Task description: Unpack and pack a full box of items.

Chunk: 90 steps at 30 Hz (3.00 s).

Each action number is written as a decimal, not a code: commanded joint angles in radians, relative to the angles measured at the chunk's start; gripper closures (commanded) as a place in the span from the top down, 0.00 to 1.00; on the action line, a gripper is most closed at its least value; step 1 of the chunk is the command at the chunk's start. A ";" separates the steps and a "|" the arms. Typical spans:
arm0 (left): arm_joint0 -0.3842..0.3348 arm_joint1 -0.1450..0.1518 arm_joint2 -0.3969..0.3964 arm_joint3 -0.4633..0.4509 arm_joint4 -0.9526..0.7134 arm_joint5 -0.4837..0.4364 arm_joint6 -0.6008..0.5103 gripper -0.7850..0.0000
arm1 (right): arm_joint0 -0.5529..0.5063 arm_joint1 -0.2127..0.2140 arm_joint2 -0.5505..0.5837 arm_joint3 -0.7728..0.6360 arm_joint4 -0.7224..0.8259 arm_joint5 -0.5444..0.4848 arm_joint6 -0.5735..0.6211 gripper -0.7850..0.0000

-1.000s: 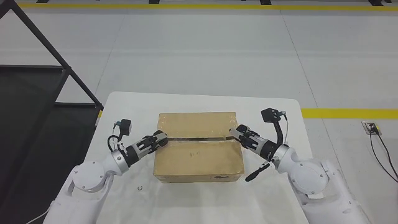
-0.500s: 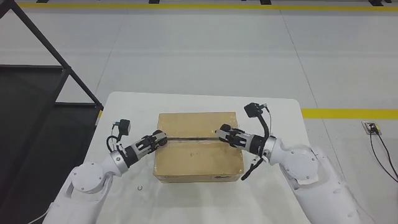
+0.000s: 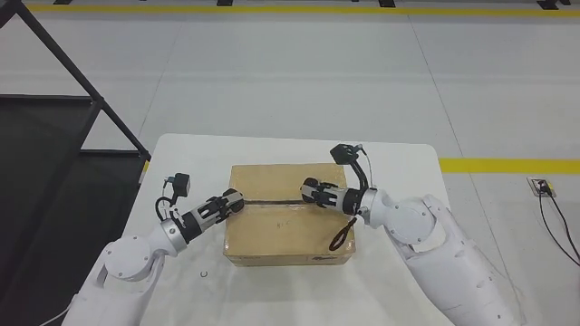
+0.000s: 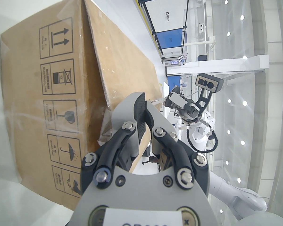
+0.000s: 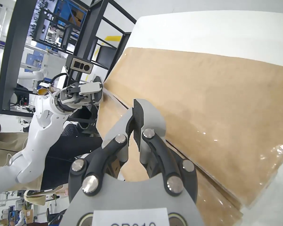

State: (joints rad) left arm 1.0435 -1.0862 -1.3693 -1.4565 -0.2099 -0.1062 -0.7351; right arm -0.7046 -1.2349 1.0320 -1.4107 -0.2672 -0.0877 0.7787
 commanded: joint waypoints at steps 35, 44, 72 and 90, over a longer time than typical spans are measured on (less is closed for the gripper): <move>0.100 0.028 -0.225 0.048 -0.181 -0.086 0.001 0.00 | 0.293 -0.144 -0.294 0.316 0.115 0.153 0.090 0.00; 0.155 0.035 -0.283 0.072 -0.226 -0.126 -0.007 0.00 | 0.410 -0.255 -0.426 0.485 0.210 0.142 0.075 0.00; 0.149 0.053 -0.325 0.125 -0.241 -0.132 -0.094 0.00 | 0.543 -0.496 -0.539 0.860 0.318 0.012 0.067 0.00; 0.089 0.052 -0.257 0.111 -0.201 -0.111 -0.086 0.00 | 0.385 -0.337 -0.346 0.570 0.170 0.098 0.095 0.00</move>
State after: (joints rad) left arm 1.1345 -1.0341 -1.6297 -1.3437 -0.4144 -0.2192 -0.8233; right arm -0.3001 -1.5871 0.6667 -0.8003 -0.0832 0.0009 0.8668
